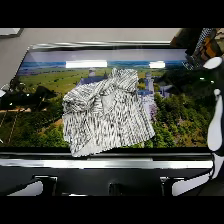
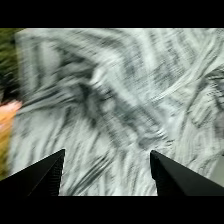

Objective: Fold the clothes and pants, and hang the long-sleeved shirts on hangers.

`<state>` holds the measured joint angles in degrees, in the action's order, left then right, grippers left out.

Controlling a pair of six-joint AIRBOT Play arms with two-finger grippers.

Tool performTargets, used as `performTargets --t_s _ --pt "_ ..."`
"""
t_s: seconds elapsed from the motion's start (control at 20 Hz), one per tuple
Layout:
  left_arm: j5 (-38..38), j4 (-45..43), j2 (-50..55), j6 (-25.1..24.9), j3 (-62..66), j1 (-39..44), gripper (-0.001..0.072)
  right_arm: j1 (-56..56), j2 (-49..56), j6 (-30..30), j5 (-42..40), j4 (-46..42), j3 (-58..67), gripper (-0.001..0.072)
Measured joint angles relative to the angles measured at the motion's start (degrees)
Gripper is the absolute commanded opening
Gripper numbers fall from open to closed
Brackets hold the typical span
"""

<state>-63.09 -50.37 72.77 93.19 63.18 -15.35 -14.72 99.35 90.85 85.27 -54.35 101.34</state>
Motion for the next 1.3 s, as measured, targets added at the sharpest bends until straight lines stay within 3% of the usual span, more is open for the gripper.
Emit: performTargets --t_s 0.15,0.3,0.5,0.85,1.0,1.05,1.15,1.3 --pt "-3.08 -3.78 -9.25 0.2 -10.78 -2.75 0.0611 -5.29 -4.42 -2.32 6.05 -2.78 -8.68 0.0681" --pt "-4.48 -4.92 -17.16 0.22 -21.94 -3.26 0.0611 -7.17 -7.5 -4.81 6.84 -3.32 -19.82 0.0681" --pt "-5.92 -4.72 -23.02 0.22 -31.15 -2.54 0.0611 -6.36 -8.94 -8.17 3.32 -1.6 -31.82 0.0696" --pt "-7.28 -4.72 -25.05 0.22 -34.91 -2.1 0.0612 -0.68 -9.35 -11.5 -7.02 0.66 -43.36 0.0687" --pt "-8.15 -4.7 -25.09 0.22 -35.71 -2.05 0.0612 0.2 -9.4 -12.35 -8.46 3.21 -46.01 0.0483" --pt "-8.61 -4.68 -25.09 0.22 -36.35 -2.05 0.0612 0.37 -9.4 -12.68 -9.18 3.91 -46.51 0.0371" --pt "-9.11 -4.28 -25.09 0.17 -38.21 -2.05 0.0612 0.55 -9.38 -12.81 -9.77 5.16 -47.08 0.0065" --pt "-9.33 -1.6 -25.09 -0.9 -41.99 -1.49 0.0612 0.66 -9.4 -13.44 -9.38 7.69 -47.47 0.0035"
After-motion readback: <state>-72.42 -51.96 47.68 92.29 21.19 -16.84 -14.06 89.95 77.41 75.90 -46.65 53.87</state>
